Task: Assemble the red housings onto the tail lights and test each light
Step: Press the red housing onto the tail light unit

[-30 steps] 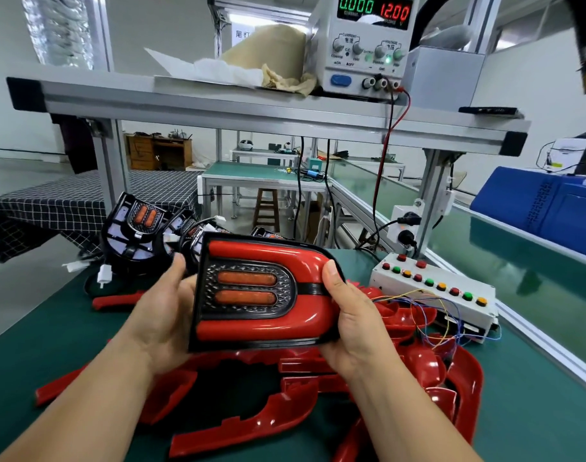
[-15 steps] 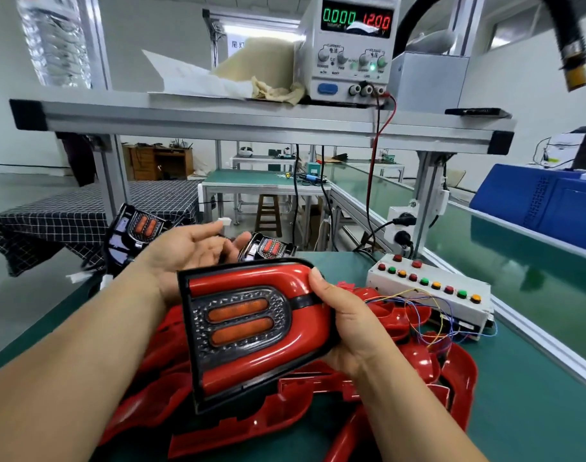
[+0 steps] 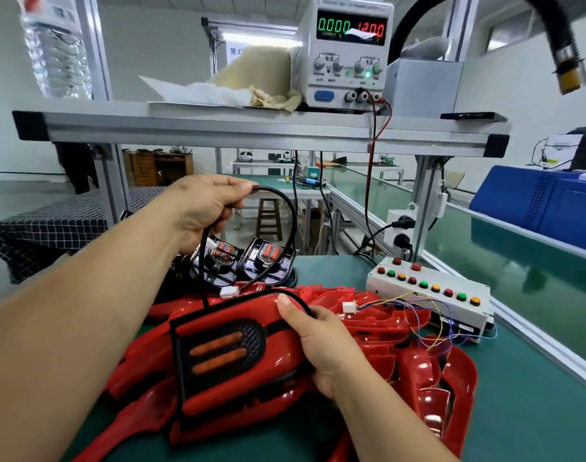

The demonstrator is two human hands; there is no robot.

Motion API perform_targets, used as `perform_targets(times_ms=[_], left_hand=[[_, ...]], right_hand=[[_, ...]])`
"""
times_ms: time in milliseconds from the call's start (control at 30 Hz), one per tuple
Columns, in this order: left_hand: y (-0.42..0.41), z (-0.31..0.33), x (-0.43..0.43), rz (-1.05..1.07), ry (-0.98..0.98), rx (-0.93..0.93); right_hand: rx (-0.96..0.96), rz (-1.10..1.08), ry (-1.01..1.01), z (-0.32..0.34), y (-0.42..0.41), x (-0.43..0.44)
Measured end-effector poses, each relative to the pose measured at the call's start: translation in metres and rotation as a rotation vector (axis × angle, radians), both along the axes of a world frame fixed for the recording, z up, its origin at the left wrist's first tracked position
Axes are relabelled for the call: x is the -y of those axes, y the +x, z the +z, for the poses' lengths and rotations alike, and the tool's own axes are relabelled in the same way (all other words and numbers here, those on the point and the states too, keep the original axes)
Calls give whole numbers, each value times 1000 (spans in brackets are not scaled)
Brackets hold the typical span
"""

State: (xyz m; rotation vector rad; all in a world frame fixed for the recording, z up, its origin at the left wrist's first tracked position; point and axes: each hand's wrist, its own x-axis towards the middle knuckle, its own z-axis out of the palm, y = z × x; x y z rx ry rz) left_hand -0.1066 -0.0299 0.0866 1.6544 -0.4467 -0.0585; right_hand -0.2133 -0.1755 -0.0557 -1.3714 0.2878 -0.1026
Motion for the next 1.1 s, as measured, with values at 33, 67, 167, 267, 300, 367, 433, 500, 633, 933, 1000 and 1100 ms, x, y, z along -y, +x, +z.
perform_targets(times_ms=[33, 67, 167, 267, 300, 367, 433, 500, 633, 933, 1000, 1100], left_hand=[[-3, 0, 1, -2, -6, 51], [-6, -1, 1, -20, -19, 87], [-15, -5, -3, -106, -59, 141], [-21, -14, -7, -279, -84, 173], [-23, -17, -8, -336, -103, 172], [-23, -21, -11, -397, -139, 152], [-20, -24, -16, -368, -172, 113], [-18, -26, -21, -289, -176, 100], [-20, -33, -24, -52, 21, 194], [-112, -108, -36, 270, 576, 469], [-120, -121, -37, 91, 862, 425], [-117, -126, -38, 32, 905, 370]], right_hand=[[3, -36, -92, 1, -1, 1], [5, -76, -228, 1, -1, 2], [58, -236, -623, 1, 0, 6], [179, -337, -581, 3, 3, 16], [218, -320, -539, 3, 2, 18], [269, -269, -423, 4, 2, 21], [307, -279, -329, 6, 3, 22], [349, -293, -299, 8, 2, 23], [397, -311, -362, 9, 2, 28], [332, -453, -494, 5, 6, 28], [319, -467, -462, 5, 7, 29], [293, -452, -306, 5, 8, 29]])
